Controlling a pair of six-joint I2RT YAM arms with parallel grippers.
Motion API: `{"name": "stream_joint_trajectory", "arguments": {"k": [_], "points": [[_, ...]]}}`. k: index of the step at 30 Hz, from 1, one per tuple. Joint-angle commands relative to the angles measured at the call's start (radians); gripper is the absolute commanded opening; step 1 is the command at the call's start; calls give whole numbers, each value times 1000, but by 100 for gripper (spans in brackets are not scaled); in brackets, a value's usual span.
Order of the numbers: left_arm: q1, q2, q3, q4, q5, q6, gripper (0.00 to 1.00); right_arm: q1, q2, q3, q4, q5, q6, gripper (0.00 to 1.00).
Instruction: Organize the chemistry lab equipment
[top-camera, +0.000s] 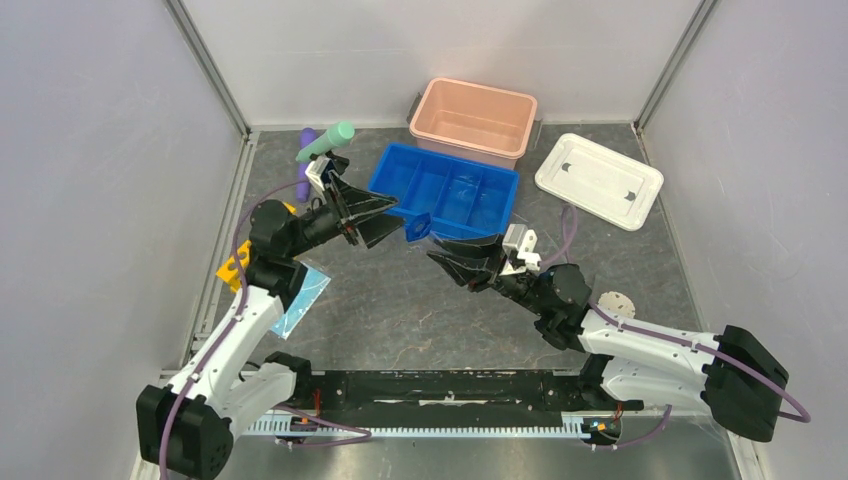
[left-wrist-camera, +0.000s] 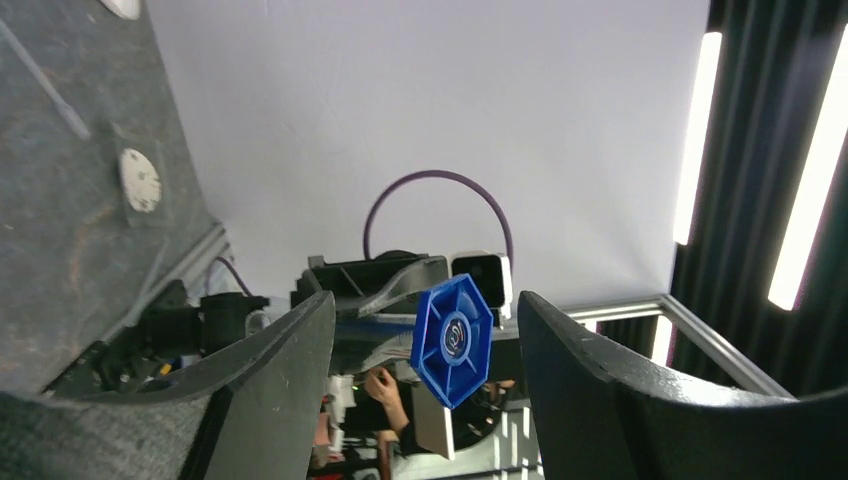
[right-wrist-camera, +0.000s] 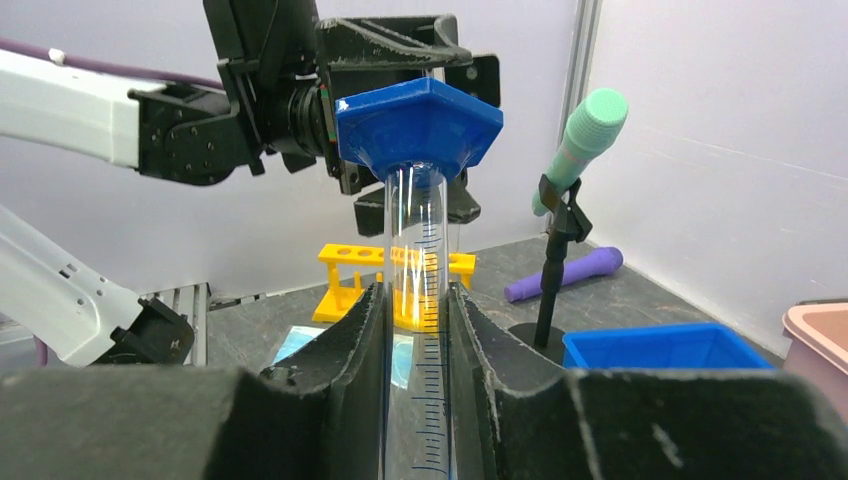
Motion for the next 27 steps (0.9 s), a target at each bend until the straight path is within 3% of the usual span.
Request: {"name": "stream_joint_trajectory", "arguments": {"k": [1, 6, 10, 17, 23, 27], "points": [[-43, -17, -40, 220, -29, -204, 73, 4, 0, -2, 98, 10, -10, 24], [-112, -12, -10, 160, -62, -189, 73, 3, 12, -5, 117, 7, -9, 24], [-148, -8, -17, 166, -88, -208, 66, 3, 17, -5, 124, 6, -10, 24], [-160, -28, -86, 266, -143, -331, 39, 4, 33, -27, 138, 11, -5, 25], [-160, -59, -160, 305, -214, -414, 14, 4, 66, -62, 187, 37, -1, 31], [-160, -50, -153, 320, -222, -422, 7, 3, 88, -76, 210, 42, 7, 37]]}}
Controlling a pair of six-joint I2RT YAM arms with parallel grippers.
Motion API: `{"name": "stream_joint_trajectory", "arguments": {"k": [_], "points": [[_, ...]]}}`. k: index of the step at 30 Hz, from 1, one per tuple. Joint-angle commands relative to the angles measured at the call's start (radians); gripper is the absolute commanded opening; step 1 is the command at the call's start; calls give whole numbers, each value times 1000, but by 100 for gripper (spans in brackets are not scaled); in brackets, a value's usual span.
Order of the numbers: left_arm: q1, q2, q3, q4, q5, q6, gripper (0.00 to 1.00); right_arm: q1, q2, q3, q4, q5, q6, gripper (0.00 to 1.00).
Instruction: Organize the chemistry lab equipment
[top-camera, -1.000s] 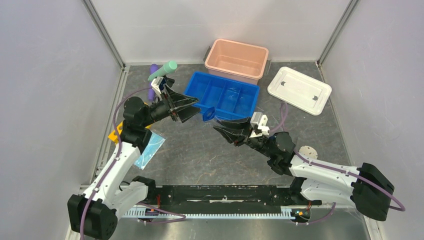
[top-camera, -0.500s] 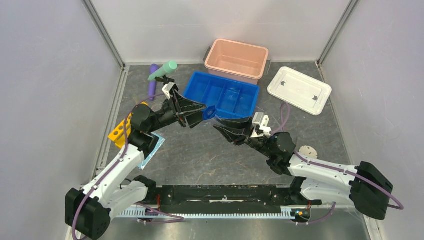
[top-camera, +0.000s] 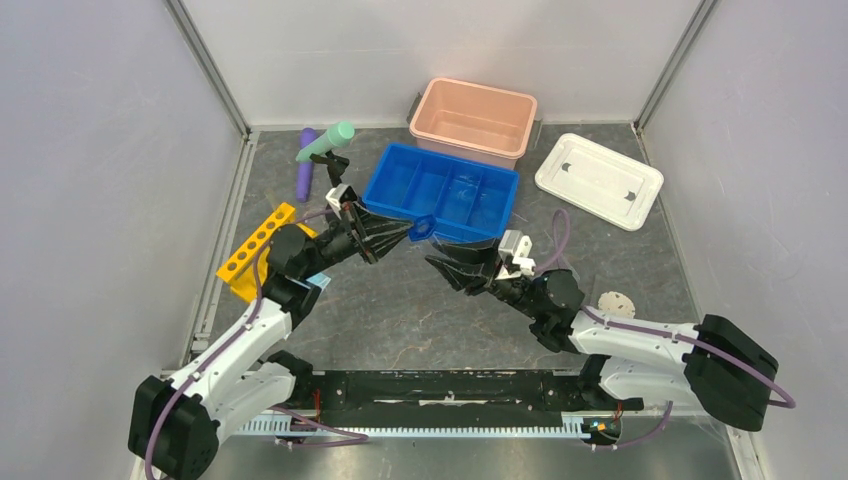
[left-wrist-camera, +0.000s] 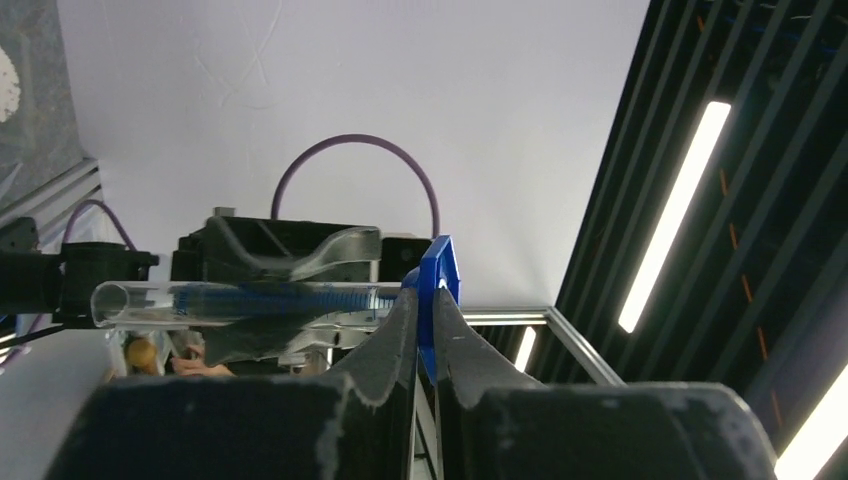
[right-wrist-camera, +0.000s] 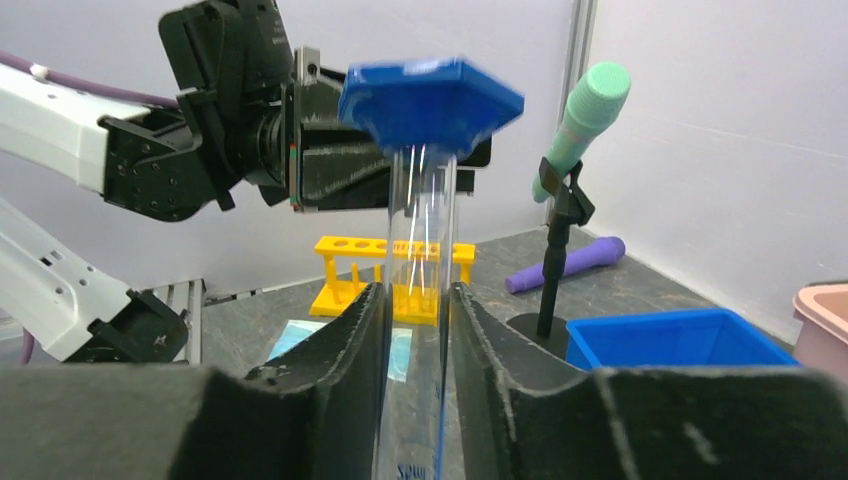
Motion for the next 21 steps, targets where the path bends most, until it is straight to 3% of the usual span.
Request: {"name": "stream_joint_trajectory", "arguments": {"k": [1, 7, 13, 17, 21], "points": [[2, -17, 20, 113, -62, -80, 3, 2, 19, -25, 72, 31, 2, 40], [3, -12, 40, 133, -99, -44, 2, 2, 10, -51, 82, 54, 7, 62], [14, 20, 92, 26, -80, 139, 2, 2, -84, -91, -6, 106, 0, 96], [48, -6, 126, -160, -88, 311, 2, 2, -181, -118, -110, 163, -4, 98], [115, -59, 203, -511, -139, 579, 2, 2, -277, -135, -217, 215, -12, 98]]}}
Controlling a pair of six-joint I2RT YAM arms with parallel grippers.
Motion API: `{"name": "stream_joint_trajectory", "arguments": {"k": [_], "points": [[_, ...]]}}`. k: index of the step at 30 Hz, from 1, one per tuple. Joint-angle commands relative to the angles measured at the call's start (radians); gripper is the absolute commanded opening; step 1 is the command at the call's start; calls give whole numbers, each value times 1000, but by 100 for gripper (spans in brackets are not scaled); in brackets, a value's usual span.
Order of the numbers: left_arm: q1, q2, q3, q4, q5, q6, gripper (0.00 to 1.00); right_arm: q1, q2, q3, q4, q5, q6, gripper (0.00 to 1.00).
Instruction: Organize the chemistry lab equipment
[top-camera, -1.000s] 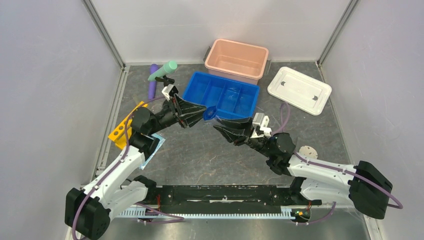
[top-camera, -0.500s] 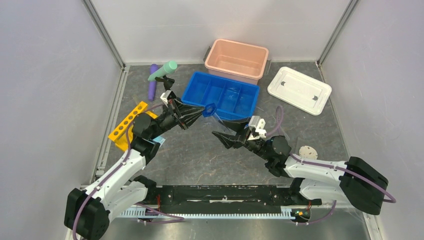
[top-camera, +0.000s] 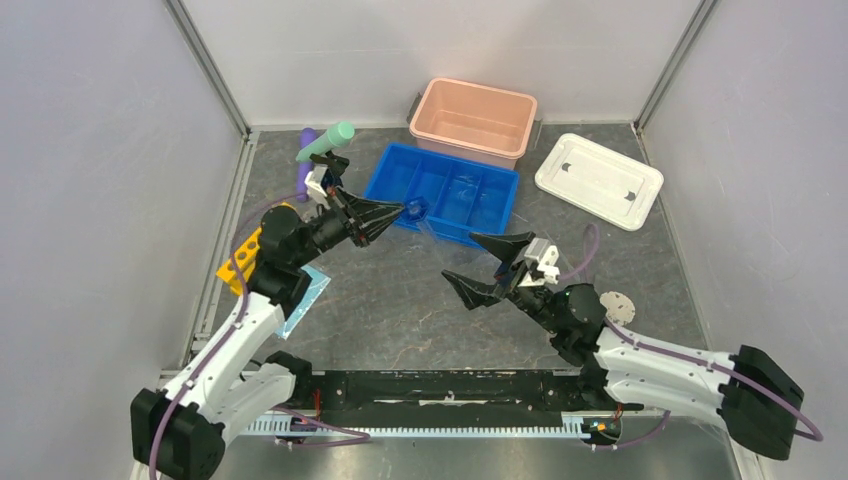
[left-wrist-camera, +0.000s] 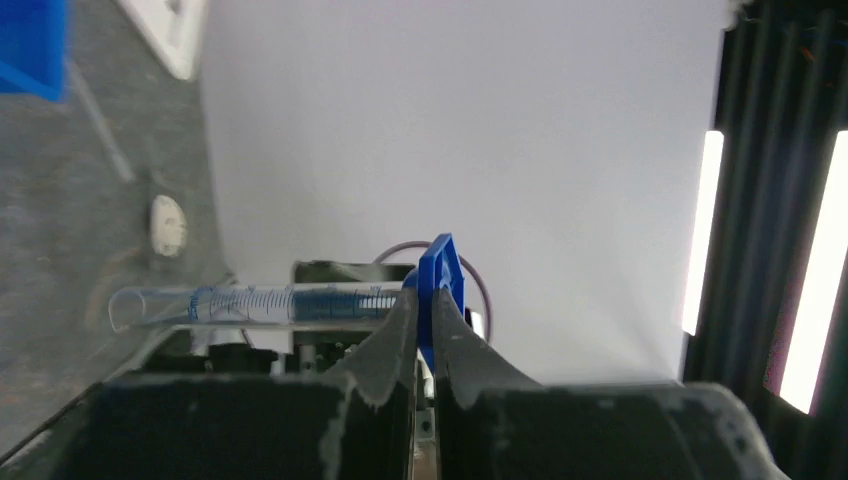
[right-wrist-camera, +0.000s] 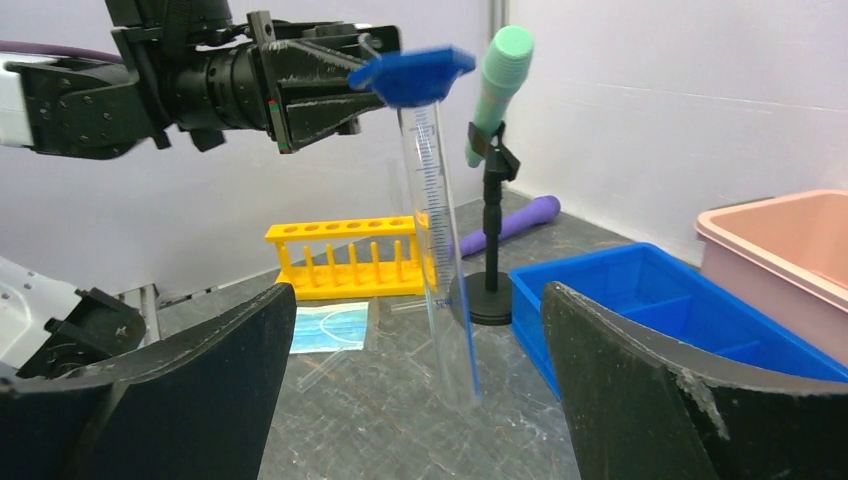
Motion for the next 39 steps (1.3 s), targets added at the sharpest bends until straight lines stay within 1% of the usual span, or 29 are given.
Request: {"name": "stream_joint_trajectory", "arguments": {"k": [1, 6, 7, 9, 10, 12, 17, 22, 23, 29, 32, 39], "points": [[75, -72, 99, -343, -73, 352, 2, 2, -104, -25, -121, 95, -17, 98], [178, -116, 108, -516, -142, 502, 2, 2, -197, -49, -197, 135, -30, 98], [192, -118, 120, -566, -174, 563, 2, 2, -208, -52, -208, 139, -32, 98], [214, -120, 154, -696, -290, 671, 2, 2, -231, -56, -229, 144, -34, 98], [223, -121, 165, -732, -338, 710, 2, 1, -240, -59, -239, 144, -35, 98], [243, -135, 166, -743, -401, 753, 2, 2, -262, -64, -258, 152, -44, 98], [311, -166, 131, -734, -537, 750, 2, 2, -308, -73, -304, 180, -64, 98], [375, -173, 90, -651, -551, 740, 2, 2, -335, -84, -330, 187, -69, 98], [413, -169, 90, -638, -553, 746, 2, 2, -338, -85, -337, 189, -70, 98], [481, -126, 156, -613, -550, 811, 2, 2, -371, -93, -365, 191, -70, 98], [514, -114, 168, -586, -521, 801, 2, 2, -384, -97, -375, 191, -70, 98], [600, -65, 177, -475, -398, 744, 2, 2, -401, -105, -378, 188, -65, 98]]}}
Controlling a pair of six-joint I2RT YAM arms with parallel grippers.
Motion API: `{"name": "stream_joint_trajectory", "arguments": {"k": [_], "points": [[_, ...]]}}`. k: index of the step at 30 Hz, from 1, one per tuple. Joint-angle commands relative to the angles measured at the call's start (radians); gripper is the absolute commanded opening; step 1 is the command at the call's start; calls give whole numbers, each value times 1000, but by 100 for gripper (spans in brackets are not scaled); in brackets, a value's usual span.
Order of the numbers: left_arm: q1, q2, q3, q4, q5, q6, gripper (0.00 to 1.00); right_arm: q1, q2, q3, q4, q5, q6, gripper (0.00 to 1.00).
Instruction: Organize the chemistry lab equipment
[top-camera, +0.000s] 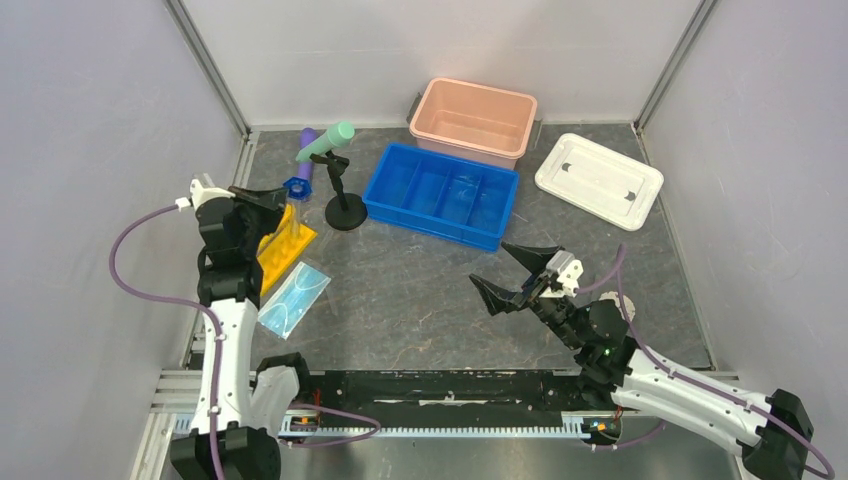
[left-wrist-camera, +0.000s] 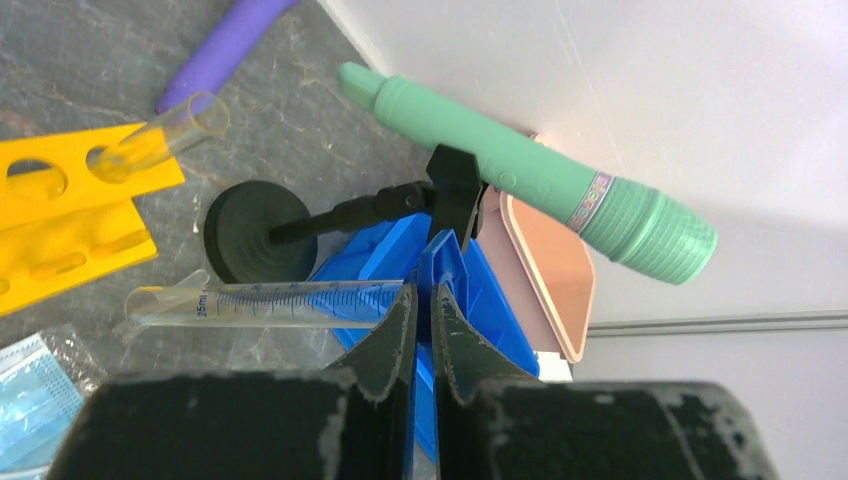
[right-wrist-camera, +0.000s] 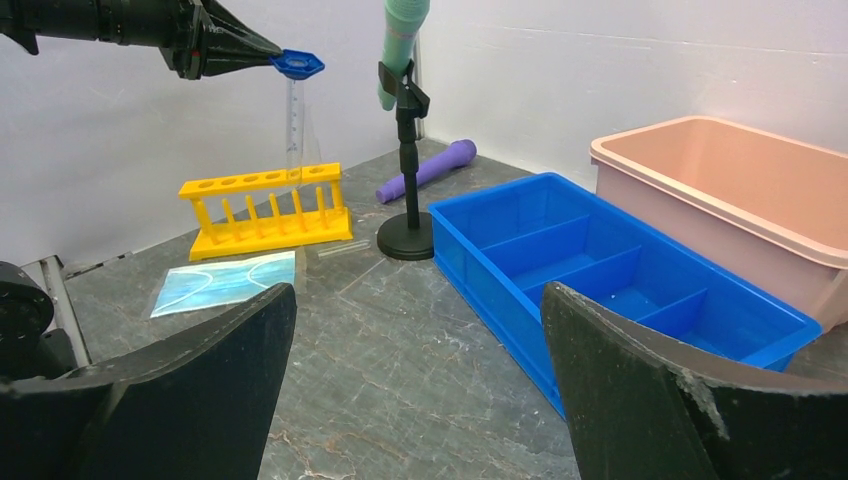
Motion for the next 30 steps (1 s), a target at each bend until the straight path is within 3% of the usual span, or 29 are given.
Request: {"name": "stream_joint_trajectory", "arguments": {"k": [1, 12, 30], "points": [[63, 32, 36, 159, 93, -21, 2, 2, -15, -10, 9, 13, -8, 98], [196, 100, -51, 407, 242, -172, 2, 2, -53, -20, -29, 38, -36, 98], [278, 141, -147, 480, 329, -237, 2, 2, -31, -12, -22, 49, -46, 99]]}}
